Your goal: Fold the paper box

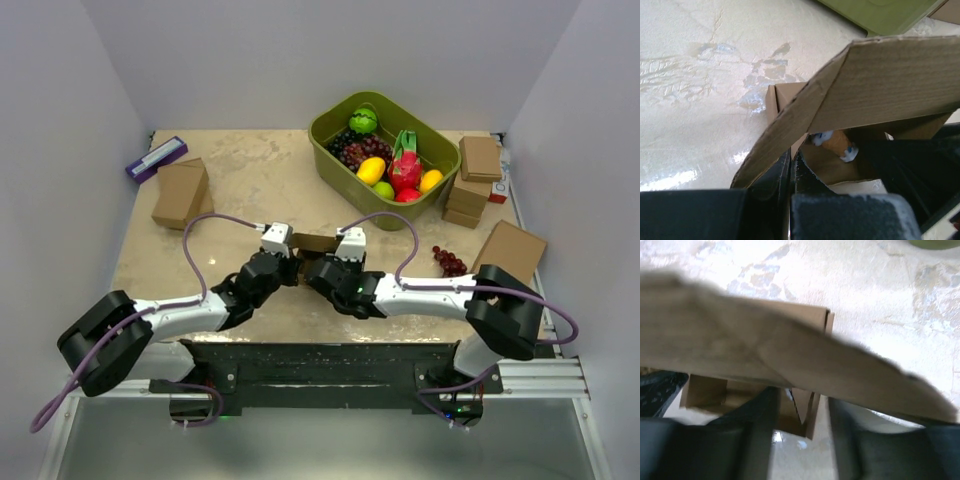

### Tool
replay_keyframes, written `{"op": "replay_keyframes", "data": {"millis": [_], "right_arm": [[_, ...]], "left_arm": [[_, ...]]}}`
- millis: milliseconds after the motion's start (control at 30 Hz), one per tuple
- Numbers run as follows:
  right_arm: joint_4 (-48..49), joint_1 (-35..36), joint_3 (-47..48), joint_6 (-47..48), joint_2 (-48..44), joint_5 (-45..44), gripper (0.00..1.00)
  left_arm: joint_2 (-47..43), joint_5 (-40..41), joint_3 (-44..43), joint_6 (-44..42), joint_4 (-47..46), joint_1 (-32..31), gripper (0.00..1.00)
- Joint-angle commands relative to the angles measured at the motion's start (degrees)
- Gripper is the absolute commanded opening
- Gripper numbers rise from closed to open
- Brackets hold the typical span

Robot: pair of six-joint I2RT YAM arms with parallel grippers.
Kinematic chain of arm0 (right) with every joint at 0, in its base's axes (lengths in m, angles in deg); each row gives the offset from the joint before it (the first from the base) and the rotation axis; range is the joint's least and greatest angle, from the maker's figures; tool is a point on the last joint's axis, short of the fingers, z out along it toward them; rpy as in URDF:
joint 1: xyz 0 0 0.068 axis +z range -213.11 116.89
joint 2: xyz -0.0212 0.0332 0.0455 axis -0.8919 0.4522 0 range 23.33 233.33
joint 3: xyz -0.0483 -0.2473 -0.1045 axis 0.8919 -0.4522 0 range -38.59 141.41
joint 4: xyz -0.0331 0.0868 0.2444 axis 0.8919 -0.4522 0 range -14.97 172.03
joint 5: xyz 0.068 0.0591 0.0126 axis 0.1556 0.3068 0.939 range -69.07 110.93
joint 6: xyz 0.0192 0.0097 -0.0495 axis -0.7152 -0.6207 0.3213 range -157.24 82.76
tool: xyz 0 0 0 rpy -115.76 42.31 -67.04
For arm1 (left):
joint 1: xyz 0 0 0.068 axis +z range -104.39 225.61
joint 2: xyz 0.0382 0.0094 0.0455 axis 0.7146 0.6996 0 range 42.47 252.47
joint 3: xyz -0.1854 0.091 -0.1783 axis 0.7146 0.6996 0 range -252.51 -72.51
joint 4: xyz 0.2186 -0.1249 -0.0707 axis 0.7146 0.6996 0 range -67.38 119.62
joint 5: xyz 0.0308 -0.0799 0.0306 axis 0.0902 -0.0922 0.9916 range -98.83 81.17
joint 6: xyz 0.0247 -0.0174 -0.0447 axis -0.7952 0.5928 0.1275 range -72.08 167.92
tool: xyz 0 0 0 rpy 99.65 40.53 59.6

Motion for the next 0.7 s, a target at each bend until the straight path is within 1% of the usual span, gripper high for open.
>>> {"op": "replay_keyframes", "data": {"millis": [0, 33, 67, 167, 267, 367, 400, 500, 533, 600, 633, 667], "right_arm": [[-1.72, 1.86, -0.68, 0.57, -3.79, -0.76, 0.56], [-1.81, 1.95, -0.68, 1.28, -4.23, -0.06, 0.6], [-3.11, 2.04, -0.68, 2.07, -4.93, 1.34, 0.66], [-4.71, 2.39, -1.82, 3.91, -6.51, 3.8, 0.7], [-3.93, 2.83, -4.46, 7.42, -10.2, 8.81, 0.72], [-3.66, 3.1, -7.88, 8.23, -16.43, 14.34, 0.72], [-3.22, 3.18, -8.94, 8.84, -21.15, 18.01, 0.72], [-2.69, 3.19, -12.19, 10.16, -28.29, 22.34, 0.72], [-2.95, 3.19, -12.46, 10.51, -32.58, 24.18, 0.72], [-4.96, 3.27, -11.59, 11.04, -35.86, 24.64, 0.73], [-6.1, 3.19, -9.67, 10.96, -38.22, 24.82, 0.74], [-8.64, 3.1, -8.52, 10.52, -38.94, 24.21, 0.74]], "left_arm": [[0.71, 1.92, 1.54, 0.99, 4.89, -0.9, 0.0], [0.71, 2.45, 1.27, 0.47, 5.5, -0.9, 0.0], [0.62, 3.67, 0.92, 0.2, 7.07, -0.99, 0.0], [0.53, 5.52, -0.39, -0.59, 9.28, -0.9, 0.0], [0.7, 6.14, -0.66, -0.94, 9.99, -0.9, 0.0], [0.97, 5.97, -1.19, -0.95, 10.51, -0.9, 0.0], [0.97, 5.97, -1.45, -1.03, 10.69, -0.9, 0.0], [0.88, 6.06, -1.63, -1.38, 10.87, -0.9, 0.0], [0.97, 5.8, -1.63, -1.56, 10.78, -0.9, 0.0], [0.88, 5.01, -1.63, -2.35, 10.34, -0.9, 0.0], [0.62, 4.13, -1.54, -2.53, 10.34, -0.99, 0.0], [0.01, 3.69, -1.45, -2.61, 10.34, -0.9, 0.04]]}}
